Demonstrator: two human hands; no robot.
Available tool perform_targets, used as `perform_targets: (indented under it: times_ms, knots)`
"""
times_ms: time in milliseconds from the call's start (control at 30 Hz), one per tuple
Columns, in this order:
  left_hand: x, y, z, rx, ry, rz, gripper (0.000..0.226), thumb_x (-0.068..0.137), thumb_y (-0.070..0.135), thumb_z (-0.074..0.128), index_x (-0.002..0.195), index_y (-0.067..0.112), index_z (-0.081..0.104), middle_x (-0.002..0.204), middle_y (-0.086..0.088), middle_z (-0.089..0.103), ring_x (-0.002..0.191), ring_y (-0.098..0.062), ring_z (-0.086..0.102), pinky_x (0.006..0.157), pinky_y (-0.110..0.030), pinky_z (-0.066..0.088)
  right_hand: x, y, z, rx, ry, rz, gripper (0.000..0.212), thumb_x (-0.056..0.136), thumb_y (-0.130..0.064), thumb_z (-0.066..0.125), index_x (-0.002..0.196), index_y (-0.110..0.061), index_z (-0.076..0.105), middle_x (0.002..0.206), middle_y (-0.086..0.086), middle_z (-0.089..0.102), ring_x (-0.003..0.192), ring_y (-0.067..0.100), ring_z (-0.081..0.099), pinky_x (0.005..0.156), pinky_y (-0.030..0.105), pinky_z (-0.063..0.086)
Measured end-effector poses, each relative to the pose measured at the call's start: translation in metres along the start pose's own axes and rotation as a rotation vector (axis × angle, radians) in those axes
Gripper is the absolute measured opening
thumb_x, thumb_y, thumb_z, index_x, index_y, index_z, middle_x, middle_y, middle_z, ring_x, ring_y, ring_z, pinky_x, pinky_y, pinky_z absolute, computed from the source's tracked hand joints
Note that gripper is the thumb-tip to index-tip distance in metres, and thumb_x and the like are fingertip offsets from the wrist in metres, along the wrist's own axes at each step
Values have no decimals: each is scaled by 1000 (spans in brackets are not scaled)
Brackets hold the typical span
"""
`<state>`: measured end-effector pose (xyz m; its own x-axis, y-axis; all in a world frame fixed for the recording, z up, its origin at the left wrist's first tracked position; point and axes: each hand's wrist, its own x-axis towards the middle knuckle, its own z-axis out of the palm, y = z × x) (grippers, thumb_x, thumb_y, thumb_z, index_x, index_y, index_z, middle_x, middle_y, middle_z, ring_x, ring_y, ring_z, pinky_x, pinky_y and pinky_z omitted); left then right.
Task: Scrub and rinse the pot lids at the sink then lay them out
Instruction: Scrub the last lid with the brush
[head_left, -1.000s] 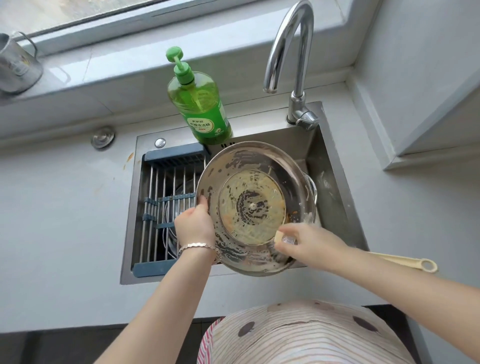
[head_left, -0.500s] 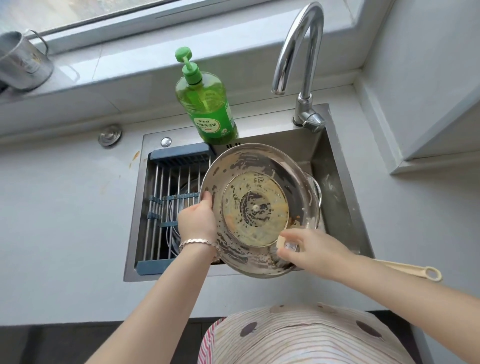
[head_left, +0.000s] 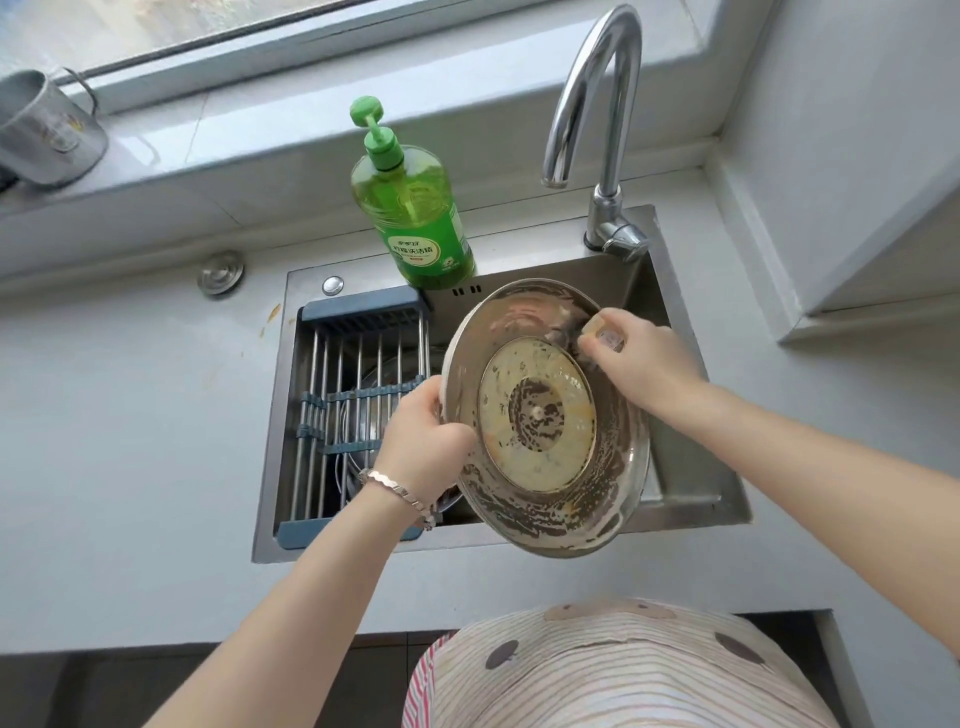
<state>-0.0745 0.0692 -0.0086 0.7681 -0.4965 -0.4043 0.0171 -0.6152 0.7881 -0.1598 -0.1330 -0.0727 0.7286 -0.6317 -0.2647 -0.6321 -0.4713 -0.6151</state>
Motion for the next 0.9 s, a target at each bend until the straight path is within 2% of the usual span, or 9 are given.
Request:
perform_targets:
  times_ms: [100, 233, 300, 367, 467, 600, 667, 767, 900]
  knots:
    - [4, 6, -5, -88, 60, -1, 10, 53, 2, 44, 62, 7, 44, 55, -2, 40, 51, -17, 34, 48, -25, 29, -16, 5, 9, 38, 19, -33, 18, 92, -48, 45, 101, -35, 54, 89, -5, 64, 82, 22, 60, 62, 31, 47]
    - [7, 4, -4, -73, 69, -6, 19, 68, -12, 44, 66, 6, 51, 54, 0, 42, 51, -17, 35, 48, -24, 29, -27, 18, 19, -31, -131, 92, 47, 92, -48, 45, 133, -26, 47, 127, 4, 58, 114, 27, 54, 82, 35, 45]
    - [3, 4, 0, -75, 18, -16, 21, 59, -2, 44, 78, -1, 54, 59, -2, 44, 58, -18, 39, 51, -28, 32, -18, 18, 14, 35, -74, 128, 50, 91, -51, 46, 134, -25, 47, 128, 4, 58, 115, 28, 53, 86, 36, 45]
    - [0, 6, 7, -57, -51, -6, 39, 53, 2, 42, 89, 2, 58, 66, -6, 49, 60, -18, 43, 53, -30, 36, -9, 5, 7, 135, -2, 112, 39, 91, -49, 47, 124, -28, 53, 118, 2, 62, 111, 28, 55, 85, 36, 46]
    - [-2, 9, 18, -25, -130, -18, 33, 65, -8, 46, 96, -1, 56, 70, -11, 50, 57, -18, 42, 48, -24, 35, -9, -28, 7, 275, 32, -20, 16, 91, -45, 49, 100, -34, 57, 96, -8, 64, 93, 17, 59, 75, 31, 47]
    - [-1, 6, 17, -88, -94, -24, 30, 71, -18, 43, 88, 3, 57, 66, -5, 50, 59, -19, 44, 51, -27, 37, -23, -54, 12, 329, -28, -199, 18, 91, -42, 51, 101, -29, 58, 65, -17, 49, 57, -1, 45, 56, 20, 35]
    - [-2, 4, 10, -107, -102, -13, 33, 68, -15, 45, 90, 5, 58, 65, -4, 51, 59, -19, 46, 51, -27, 38, -16, -43, 7, 342, -17, -156, 17, 91, -42, 52, 100, -29, 59, 74, -18, 54, 67, -1, 50, 61, 20, 36]
    - [-4, 3, 4, -127, -71, -3, 35, 68, -15, 45, 92, 5, 59, 68, -7, 51, 60, -20, 45, 49, -28, 38, -6, -13, 5, 362, 21, 46, 12, 91, -40, 52, 96, -32, 59, 99, -11, 62, 103, 14, 56, 80, 27, 40]
    - [-3, 7, 10, -84, -86, 24, 39, 64, -7, 48, 88, 20, 61, 72, -4, 59, 66, -23, 54, 58, -38, 48, -19, -12, 26, 415, 54, 115, 21, 90, -42, 53, 106, -30, 59, 102, -13, 61, 102, 11, 54, 81, 27, 40]
